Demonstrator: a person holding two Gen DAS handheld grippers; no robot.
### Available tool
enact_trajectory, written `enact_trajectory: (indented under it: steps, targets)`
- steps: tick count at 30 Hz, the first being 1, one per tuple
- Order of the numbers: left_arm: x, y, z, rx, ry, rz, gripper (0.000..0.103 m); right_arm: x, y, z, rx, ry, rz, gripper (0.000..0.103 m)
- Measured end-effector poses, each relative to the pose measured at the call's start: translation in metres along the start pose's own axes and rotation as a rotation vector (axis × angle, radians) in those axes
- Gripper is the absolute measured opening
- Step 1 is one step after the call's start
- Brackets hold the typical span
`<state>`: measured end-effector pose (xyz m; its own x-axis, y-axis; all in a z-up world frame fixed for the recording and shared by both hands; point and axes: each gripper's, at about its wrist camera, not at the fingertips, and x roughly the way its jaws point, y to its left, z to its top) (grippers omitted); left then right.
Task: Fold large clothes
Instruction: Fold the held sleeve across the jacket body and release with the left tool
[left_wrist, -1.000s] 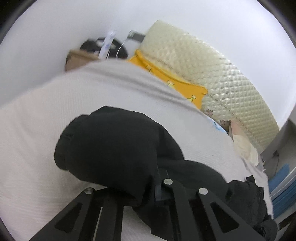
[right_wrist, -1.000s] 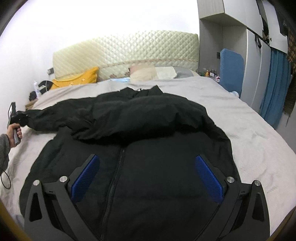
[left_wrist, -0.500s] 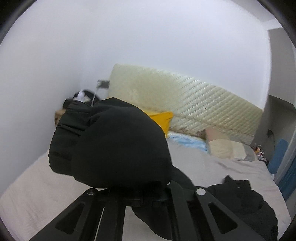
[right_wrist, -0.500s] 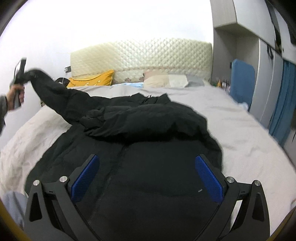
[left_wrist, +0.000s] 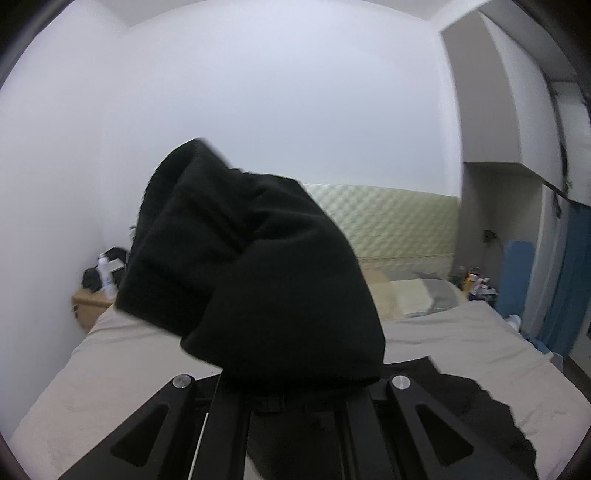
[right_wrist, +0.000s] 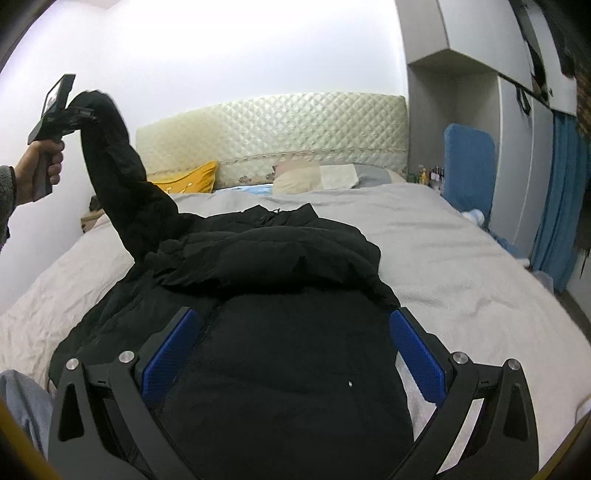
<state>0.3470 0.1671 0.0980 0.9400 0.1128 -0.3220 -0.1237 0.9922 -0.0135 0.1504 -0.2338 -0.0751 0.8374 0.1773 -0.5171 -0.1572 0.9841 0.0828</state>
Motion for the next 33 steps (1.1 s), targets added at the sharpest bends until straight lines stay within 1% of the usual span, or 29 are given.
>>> enact_trajectory:
  steps: [3,4,6,7,8,10,11,13,14,16,17,19,21,24,25,27,29,30,32,33]
  targets:
    - [0.007,-0.059,-0.004,0.035,-0.003,0.001,0.004,-0.004,-0.008,-0.006,0.013,-0.007,-0.015,0.103]
    - [0.007,-0.075,-0.008,0.045,-0.005,-0.014,0.004,-0.007,-0.013,-0.007,0.023,-0.008,-0.031,0.103]
    - [0.012,-0.121,-0.018,0.073,-0.009,-0.068,0.005,-0.008,-0.017,-0.010,0.049,-0.006,-0.050,0.103]
    - [0.016,-0.146,-0.026,0.093,0.003,-0.096,0.005,-0.009,-0.020,-0.010,0.057,-0.009,-0.049,0.103]
    - [0.018,-0.159,-0.033,0.105,0.014,-0.115,0.005,-0.010,-0.020,-0.010,0.057,-0.014,-0.051,0.103]
    - [0.030,-0.206,-0.054,0.154,0.060,-0.181,0.005,-0.012,-0.019,-0.011,0.047,-0.034,-0.066,0.103]
    - [0.031,-0.217,-0.062,0.171,0.072,-0.197,0.005,-0.013,-0.019,-0.011,0.038,-0.044,-0.072,0.103]
    - [0.039,-0.253,-0.085,0.211,0.106,-0.223,0.005,-0.013,-0.020,-0.012,0.040,-0.051,-0.082,0.103]
    - [0.045,-0.274,-0.101,0.219,0.128,-0.253,0.005,-0.011,-0.021,-0.012,0.050,-0.050,-0.076,0.103]
    - [0.055,-0.300,-0.127,0.231,0.158,-0.290,0.005,-0.007,-0.028,-0.012,0.077,-0.042,-0.064,0.103]
    - [0.053,-0.309,-0.137,0.234,0.169,-0.299,0.005,-0.005,-0.030,-0.012,0.088,-0.034,-0.058,0.103]
    - [0.067,-0.326,-0.167,0.247,0.220,-0.316,0.005,-0.003,-0.032,-0.015,0.101,-0.022,-0.040,0.103]
    - [0.084,-0.342,-0.193,0.254,0.270,-0.327,0.005,-0.001,-0.031,-0.016,0.088,-0.026,-0.028,0.103]
    - [0.109,-0.360,-0.229,0.279,0.339,-0.322,0.005,0.005,-0.033,-0.019,0.094,-0.013,-0.014,0.103]
    - [0.115,-0.371,-0.240,0.280,0.351,-0.322,0.005,0.007,-0.035,-0.020,0.105,-0.007,-0.006,0.103]
    - [0.124,-0.371,-0.256,0.259,0.373,-0.330,0.005,0.012,-0.039,-0.021,0.123,0.007,0.007,0.103]
    - [0.134,-0.364,-0.263,0.212,0.413,-0.358,0.005,0.012,-0.042,-0.023,0.127,0.000,0.011,0.103]
    - [0.135,-0.365,-0.262,0.194,0.420,-0.365,0.005,0.013,-0.044,-0.023,0.124,-0.005,0.007,0.103]
    - [0.137,-0.357,-0.257,0.172,0.421,-0.370,0.006,0.017,-0.046,-0.024,0.128,0.006,0.011,0.103]
    - [0.134,-0.356,-0.255,0.178,0.412,-0.353,0.007,0.019,-0.048,-0.025,0.135,0.013,0.010,0.103]
